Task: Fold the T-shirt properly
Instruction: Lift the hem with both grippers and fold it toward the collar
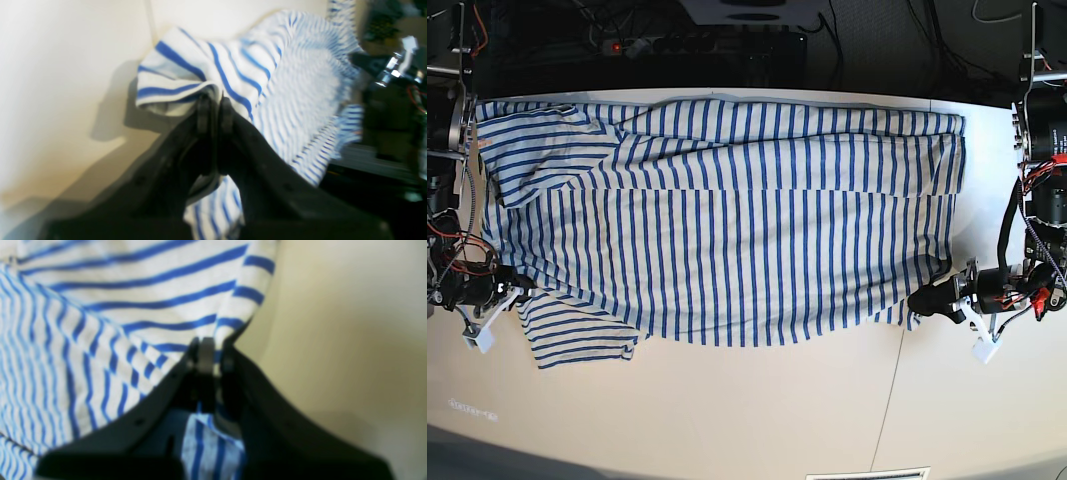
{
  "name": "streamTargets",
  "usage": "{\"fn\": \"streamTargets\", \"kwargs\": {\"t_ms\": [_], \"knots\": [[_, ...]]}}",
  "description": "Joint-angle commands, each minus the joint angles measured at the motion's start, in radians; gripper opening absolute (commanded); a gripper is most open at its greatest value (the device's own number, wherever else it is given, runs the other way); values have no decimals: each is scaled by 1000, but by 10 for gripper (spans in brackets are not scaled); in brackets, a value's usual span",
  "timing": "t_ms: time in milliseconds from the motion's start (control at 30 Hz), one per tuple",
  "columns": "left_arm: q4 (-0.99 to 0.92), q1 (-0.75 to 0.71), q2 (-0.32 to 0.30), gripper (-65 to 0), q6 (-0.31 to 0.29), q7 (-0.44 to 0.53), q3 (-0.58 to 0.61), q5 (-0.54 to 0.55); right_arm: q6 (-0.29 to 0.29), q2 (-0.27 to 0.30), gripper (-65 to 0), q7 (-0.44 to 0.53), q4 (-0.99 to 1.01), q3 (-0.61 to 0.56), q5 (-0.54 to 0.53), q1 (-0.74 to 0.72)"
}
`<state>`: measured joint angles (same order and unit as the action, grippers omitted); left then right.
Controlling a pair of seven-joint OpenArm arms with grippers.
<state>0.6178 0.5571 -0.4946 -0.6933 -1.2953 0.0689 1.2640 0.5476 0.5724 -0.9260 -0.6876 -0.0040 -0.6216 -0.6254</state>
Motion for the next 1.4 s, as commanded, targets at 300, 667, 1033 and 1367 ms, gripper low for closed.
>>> {"fn": "streamTargets", "kwargs": {"t_ms": [300,667,1033,1367], "knots": [[25,4,-69,-650,-5,-101,-3,220,63,86,-650,-66,-67,5,-120,20],[346,-198,-142,-650,-5,-101,-3,220,63,162,-650,-68,-291,12,-126,207],[429,-269,-145,-650,-5,-101,-3,220,58,162,-458,-96,-307,13,-95,271],[429,-267,-137,-650,-5,-101,-3,220,58,161,-276,-85,-309,13,-167,217]]}}
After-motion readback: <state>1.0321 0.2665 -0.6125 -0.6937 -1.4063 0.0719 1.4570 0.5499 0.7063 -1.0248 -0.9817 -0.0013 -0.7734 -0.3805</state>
